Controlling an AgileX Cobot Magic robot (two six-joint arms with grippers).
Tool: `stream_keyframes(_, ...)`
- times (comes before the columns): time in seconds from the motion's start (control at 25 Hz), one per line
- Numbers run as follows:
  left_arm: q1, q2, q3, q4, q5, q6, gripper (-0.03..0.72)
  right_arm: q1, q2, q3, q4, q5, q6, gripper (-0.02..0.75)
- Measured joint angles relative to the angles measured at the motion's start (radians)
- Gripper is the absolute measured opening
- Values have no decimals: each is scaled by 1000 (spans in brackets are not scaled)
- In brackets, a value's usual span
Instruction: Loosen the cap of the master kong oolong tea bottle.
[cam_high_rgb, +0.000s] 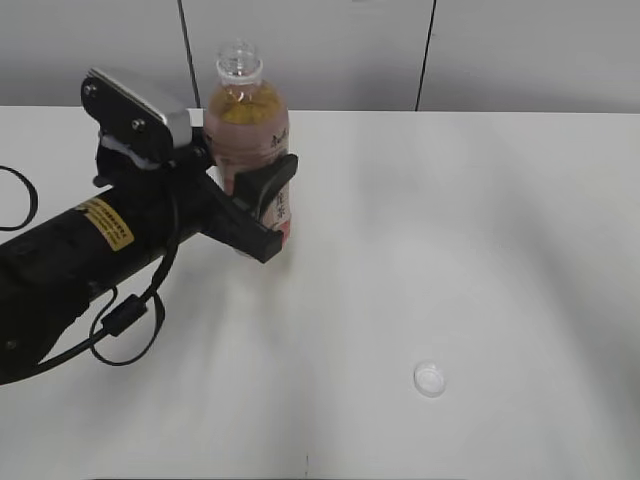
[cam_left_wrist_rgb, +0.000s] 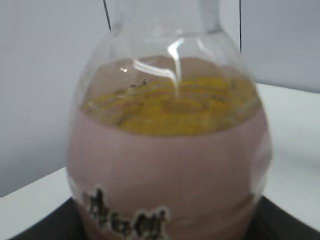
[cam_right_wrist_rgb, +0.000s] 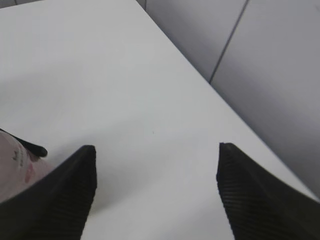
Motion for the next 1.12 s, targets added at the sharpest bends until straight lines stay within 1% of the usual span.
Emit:
stream_keyframes(0.08, 0, 0, 1, -7, -24, -21, 393, -1, 8, 0, -117, 27, 179, 568)
stream_keyframes(0.16, 0, 0, 2, -7, -39, -47, 393, -1, 11, 3, -219, 79, 297, 568)
stream_keyframes(0.32, 0, 22, 2, -8, -55, -98, 393, -1, 11, 24, -324, 137, 441, 568)
stream_keyframes(0.56, 0, 77, 2, -8, -48, -111, 393, -1, 11, 96, -400, 158, 542, 568)
stream_keyframes(0.72, 0, 111, 2, -6, -54, -112, 393, -1, 11, 124, -408, 163, 567, 568)
stream_keyframes(0.96, 0, 189, 2, -1, -47, -114, 393, -1, 11, 124, -407, 163, 575, 568)
stream_keyframes(1.12, 0, 201, 2, 3, -51, -115, 393, -1, 11, 124, -407, 163, 575, 568)
